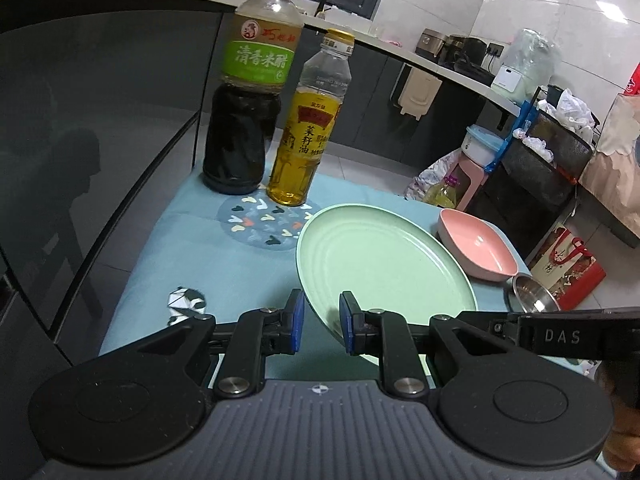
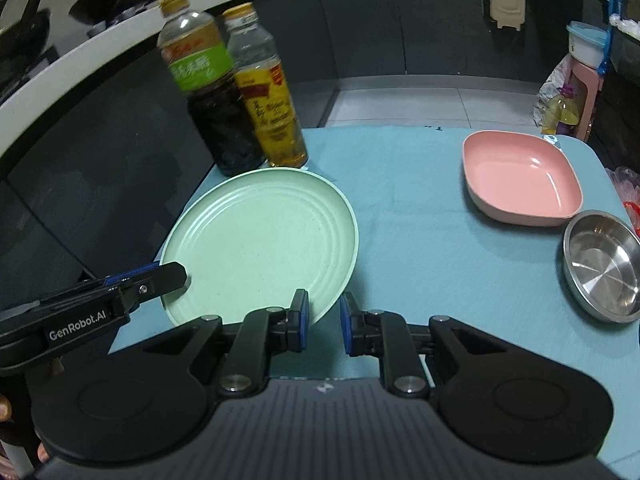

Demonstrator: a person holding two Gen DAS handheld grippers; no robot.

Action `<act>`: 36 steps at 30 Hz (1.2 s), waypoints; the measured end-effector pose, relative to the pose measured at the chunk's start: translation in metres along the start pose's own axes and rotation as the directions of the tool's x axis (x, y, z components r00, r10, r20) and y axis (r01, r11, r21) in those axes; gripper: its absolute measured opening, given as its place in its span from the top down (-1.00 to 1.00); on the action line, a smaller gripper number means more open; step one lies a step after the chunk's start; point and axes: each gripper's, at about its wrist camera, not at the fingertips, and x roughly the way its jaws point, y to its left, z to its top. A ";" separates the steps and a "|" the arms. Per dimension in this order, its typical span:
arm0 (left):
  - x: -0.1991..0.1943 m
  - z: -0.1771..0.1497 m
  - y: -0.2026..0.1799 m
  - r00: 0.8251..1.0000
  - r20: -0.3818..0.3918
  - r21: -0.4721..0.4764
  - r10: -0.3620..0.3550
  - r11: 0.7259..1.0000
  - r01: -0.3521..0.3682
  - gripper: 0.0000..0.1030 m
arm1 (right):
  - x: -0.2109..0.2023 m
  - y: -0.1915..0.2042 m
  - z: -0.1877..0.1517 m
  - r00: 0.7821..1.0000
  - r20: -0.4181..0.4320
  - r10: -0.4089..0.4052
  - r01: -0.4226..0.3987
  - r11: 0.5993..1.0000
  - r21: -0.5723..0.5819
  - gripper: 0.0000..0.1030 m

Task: Organize plates and bowls
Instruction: 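Lift the pale green plate and carry it toward the stacked bowls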

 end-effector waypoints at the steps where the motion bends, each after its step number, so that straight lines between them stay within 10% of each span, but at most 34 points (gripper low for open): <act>1: 0.000 -0.002 0.002 1.000 -0.007 -0.003 0.004 1.000 -0.004 0.68 | 0.001 0.001 -0.002 1.000 -0.005 0.002 -0.002 1.000 -0.002 0.73; 36: 0.009 -0.037 0.050 0.995 -0.099 -0.076 -0.001 0.997 -0.006 0.67 | 0.038 0.039 -0.019 0.987 -0.148 -0.058 0.047 0.996 -0.082 0.71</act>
